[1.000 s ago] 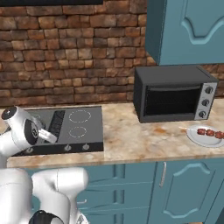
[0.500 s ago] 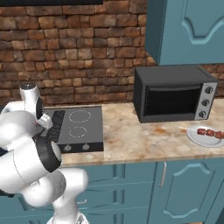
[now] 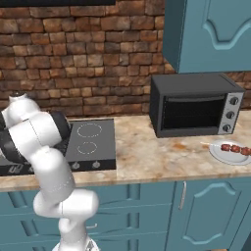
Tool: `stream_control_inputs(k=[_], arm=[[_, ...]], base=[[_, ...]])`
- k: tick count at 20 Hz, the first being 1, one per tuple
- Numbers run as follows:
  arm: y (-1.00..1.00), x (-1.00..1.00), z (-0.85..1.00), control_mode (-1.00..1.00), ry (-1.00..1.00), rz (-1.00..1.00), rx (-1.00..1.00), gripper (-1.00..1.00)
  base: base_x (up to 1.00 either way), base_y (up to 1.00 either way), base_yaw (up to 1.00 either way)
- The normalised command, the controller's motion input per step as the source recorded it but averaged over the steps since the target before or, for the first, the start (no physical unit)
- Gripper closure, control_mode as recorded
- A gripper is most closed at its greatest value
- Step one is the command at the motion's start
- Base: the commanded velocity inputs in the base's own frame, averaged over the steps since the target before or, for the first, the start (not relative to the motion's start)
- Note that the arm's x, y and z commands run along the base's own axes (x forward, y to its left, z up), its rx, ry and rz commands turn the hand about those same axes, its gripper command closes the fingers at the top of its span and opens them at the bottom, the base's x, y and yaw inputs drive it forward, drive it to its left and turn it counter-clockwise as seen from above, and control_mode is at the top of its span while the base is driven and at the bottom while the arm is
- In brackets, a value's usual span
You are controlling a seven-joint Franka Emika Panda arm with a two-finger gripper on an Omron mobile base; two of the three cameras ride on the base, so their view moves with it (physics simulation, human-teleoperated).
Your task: Place the cold items (cucumber and onion) from the fridge in one tupperware on the dining counter. Place the warm items (hot dog and kebab skewer) in the stove area in another tupperware.
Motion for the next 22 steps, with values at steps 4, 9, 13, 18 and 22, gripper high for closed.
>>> stream_control_inputs(k=[4, 9, 13, 18, 22], arm=[[0.68, 0.49, -0.39, -1.0, 0.0, -0.19, -0.03, -1.0], [0.23, 0.65, -0.58, -1.0, 0.03, -0.12, -0.02, -1.0], [0.0, 0.38, -0.74, -1.0, 0.05, -0.05, -0.02, -1.0], [0.0, 0.09, -0.66, -1.0, 0.0, -0.06, 0.0, 1.0], [-0.38, -0.01, -0.81, -1.0, 0.0, -0.1, 0.01, 1.0]], base=[[0.0, 0.0, 0.0], [0.0, 0.0, 0.0], [0.0, 0.0, 0.0], [0.0, 0.0, 0.0], [0.0, 0.0, 0.0]])
